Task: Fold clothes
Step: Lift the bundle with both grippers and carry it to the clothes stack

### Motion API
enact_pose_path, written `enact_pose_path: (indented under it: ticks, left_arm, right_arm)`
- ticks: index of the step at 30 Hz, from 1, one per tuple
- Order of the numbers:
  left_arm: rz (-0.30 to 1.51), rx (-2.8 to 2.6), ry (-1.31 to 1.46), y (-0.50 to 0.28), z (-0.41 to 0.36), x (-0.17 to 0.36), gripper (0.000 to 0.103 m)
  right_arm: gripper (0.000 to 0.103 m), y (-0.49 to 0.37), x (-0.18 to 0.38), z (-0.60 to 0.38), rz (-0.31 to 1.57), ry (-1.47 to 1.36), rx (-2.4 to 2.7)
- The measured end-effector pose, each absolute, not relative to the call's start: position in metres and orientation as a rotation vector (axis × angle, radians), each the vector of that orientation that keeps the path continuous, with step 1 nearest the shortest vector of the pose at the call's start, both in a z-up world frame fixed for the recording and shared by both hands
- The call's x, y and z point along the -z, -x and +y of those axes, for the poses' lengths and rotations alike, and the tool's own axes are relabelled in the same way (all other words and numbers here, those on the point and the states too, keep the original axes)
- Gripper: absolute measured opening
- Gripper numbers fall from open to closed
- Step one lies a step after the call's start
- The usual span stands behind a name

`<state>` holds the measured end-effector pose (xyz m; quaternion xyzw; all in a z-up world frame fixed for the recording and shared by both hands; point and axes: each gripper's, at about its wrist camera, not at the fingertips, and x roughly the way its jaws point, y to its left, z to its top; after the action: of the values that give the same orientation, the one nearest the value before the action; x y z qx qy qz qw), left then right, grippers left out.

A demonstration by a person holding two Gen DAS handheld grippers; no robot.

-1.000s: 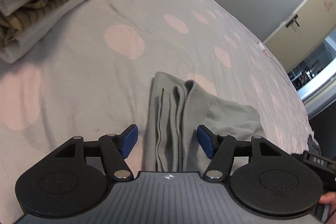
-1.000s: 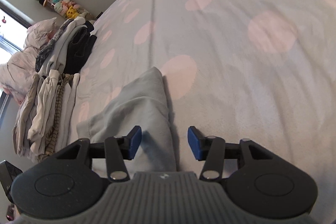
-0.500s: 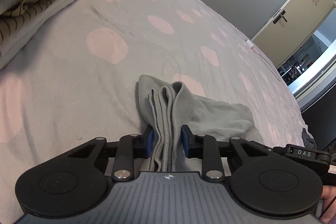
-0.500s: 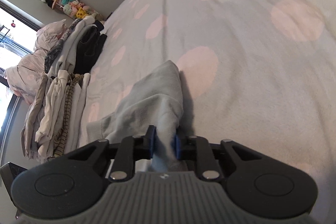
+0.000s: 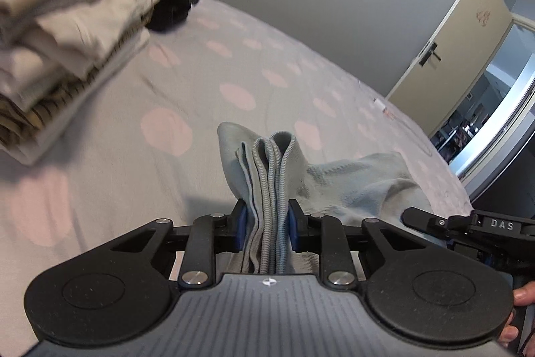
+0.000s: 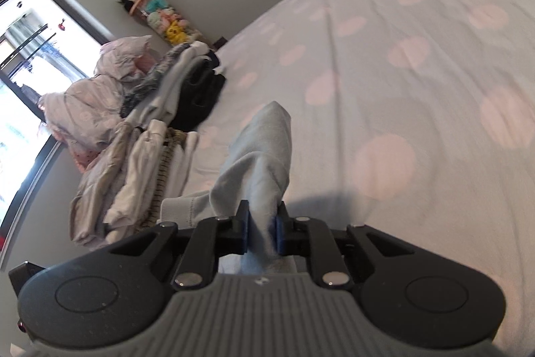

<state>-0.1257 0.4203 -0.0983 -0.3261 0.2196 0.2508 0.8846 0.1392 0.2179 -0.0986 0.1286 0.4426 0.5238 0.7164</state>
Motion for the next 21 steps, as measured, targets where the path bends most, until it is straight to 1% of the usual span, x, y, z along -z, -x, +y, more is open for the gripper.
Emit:
enact_pose_path:
  ticks: [6,10,17,21]
  left_arm:
    - [0.403,-0.562,0.660,0.149,0.430,0.056,0.028]
    - [0.381,-0.582,0.605,0.165,0.447,0.015,0.028]
    - [0.370,-0.617,0.518,0.197,0.500,-0.061,0.028]
    - [0.398,-0.660,0.467,0.217,0.535,-0.095,0.028]
  right_arm:
    - [0.016,-0.123,0.065,0.233,0.942,-0.275,-1.238]
    - [0.016,-0.113,0.037,0.254,0.926,-0.310,-1.299]
    - [0.016,-0.087,-0.021,0.314,0.907,-0.370,-1.394]
    - [0.016,-0.064,-0.051,0.359,0.893,-0.378,-1.443]
